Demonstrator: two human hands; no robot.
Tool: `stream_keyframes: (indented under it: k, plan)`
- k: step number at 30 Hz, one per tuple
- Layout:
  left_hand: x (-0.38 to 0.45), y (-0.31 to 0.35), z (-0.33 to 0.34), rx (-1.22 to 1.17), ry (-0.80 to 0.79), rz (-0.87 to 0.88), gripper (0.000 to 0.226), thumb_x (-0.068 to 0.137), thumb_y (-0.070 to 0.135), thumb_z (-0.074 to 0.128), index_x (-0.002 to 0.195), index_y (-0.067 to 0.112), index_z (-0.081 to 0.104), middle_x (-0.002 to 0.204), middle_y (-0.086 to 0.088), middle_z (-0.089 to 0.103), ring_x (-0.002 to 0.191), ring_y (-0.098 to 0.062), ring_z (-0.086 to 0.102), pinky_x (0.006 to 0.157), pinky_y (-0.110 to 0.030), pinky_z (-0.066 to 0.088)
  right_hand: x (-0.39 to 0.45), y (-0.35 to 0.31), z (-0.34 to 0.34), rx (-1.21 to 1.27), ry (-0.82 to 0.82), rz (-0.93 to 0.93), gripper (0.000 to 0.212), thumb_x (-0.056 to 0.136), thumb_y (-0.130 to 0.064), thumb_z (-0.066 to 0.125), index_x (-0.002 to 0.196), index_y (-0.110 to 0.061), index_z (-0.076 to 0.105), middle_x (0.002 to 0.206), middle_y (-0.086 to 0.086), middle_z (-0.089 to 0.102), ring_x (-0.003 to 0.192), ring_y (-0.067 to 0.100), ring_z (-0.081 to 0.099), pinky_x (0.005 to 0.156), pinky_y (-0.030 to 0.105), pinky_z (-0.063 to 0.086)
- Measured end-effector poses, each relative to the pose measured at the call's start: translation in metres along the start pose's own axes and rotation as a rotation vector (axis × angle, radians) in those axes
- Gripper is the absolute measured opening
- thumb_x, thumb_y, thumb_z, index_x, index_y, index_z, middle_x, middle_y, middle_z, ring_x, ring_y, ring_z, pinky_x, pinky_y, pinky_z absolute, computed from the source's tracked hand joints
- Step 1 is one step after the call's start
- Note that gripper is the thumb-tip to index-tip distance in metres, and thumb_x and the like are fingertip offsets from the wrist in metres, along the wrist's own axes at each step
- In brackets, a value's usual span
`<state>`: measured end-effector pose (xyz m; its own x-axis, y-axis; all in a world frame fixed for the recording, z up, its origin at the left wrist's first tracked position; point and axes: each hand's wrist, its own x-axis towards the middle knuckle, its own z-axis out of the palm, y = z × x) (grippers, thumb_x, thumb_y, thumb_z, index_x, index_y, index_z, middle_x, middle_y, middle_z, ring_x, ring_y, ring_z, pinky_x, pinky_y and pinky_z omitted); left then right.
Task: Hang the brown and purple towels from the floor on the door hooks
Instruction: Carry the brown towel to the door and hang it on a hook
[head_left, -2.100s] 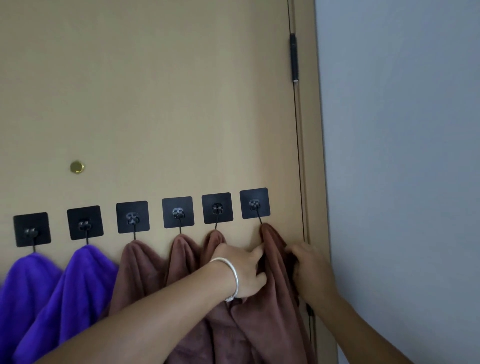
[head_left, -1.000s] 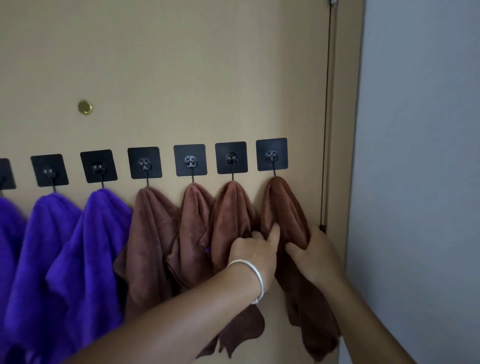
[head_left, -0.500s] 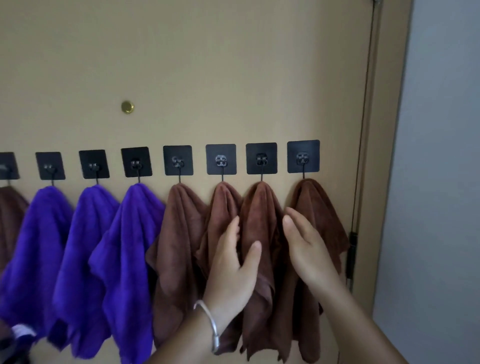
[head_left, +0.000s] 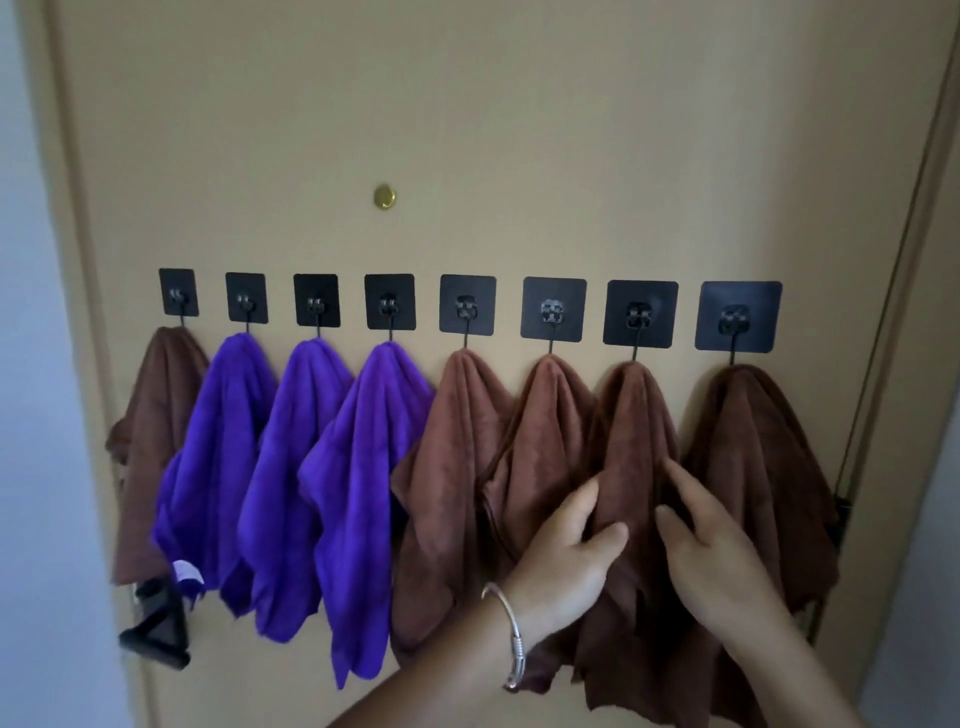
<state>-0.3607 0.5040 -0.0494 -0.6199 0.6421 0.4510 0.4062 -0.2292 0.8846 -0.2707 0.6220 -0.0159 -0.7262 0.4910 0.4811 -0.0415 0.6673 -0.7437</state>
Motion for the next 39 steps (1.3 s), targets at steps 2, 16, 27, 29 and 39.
stream_keyframes:
  k: [2,16,27,29,39]
  plan:
    - [-0.015,0.002,-0.012,0.192,0.046,0.091,0.051,0.084,0.031,0.057,0.131,0.048,0.048,0.137,0.021,0.05,0.126,-0.004,0.049,0.105,-0.031,0.042,-0.006,-0.003,0.003,-0.033,0.099,-0.103,0.051,0.094,-0.002,0.05,0.143,-0.016,0.044,0.144,-0.002,0.045,0.132,0.007,0.038,0.11,0.022,0.026]
    - [0.009,0.02,-0.086,1.007,-0.059,-0.061,0.067,0.092,0.02,0.046,0.151,0.01,0.016,0.154,-0.008,0.028,0.139,-0.024,0.03,0.114,-0.031,0.026,-0.011,-0.047,0.068,-0.769,0.085,-0.395,0.041,0.079,0.001,0.064,0.119,-0.001,0.065,0.127,0.017,0.061,0.128,0.036,0.049,0.109,0.05,0.036]
    - [-0.049,0.035,-0.162,0.712,-0.21,0.246,0.05,0.089,0.017,0.048,0.139,0.02,0.046,0.138,0.002,0.052,0.122,-0.012,0.05,0.105,-0.023,0.037,-0.038,-0.068,0.104,-0.997,0.312,-0.259,0.037,0.072,0.001,0.061,0.108,0.002,0.069,0.118,0.022,0.064,0.12,0.044,0.053,0.099,0.058,0.042]
    - [-0.07,0.036,-0.197,0.717,-0.071,0.409,0.037,0.086,0.017,0.049,0.12,0.025,0.061,0.115,0.01,0.062,0.103,-0.009,0.06,0.09,-0.025,0.048,-0.044,-0.084,0.125,-0.925,0.347,-0.327,0.038,0.074,0.003,0.066,0.111,0.0,0.068,0.118,0.021,0.063,0.12,0.043,0.052,0.101,0.056,0.042]
    - [-0.115,-0.023,-0.389,1.049,0.612,0.169,0.063,0.083,0.039,0.062,0.141,0.024,0.041,0.145,-0.001,0.038,0.135,-0.022,0.036,0.109,-0.047,0.034,-0.048,-0.122,0.249,-0.68,0.125,-0.371,0.073,0.073,-0.028,0.079,0.139,-0.016,0.049,0.144,0.012,0.044,0.133,0.03,0.041,0.106,0.044,0.04]
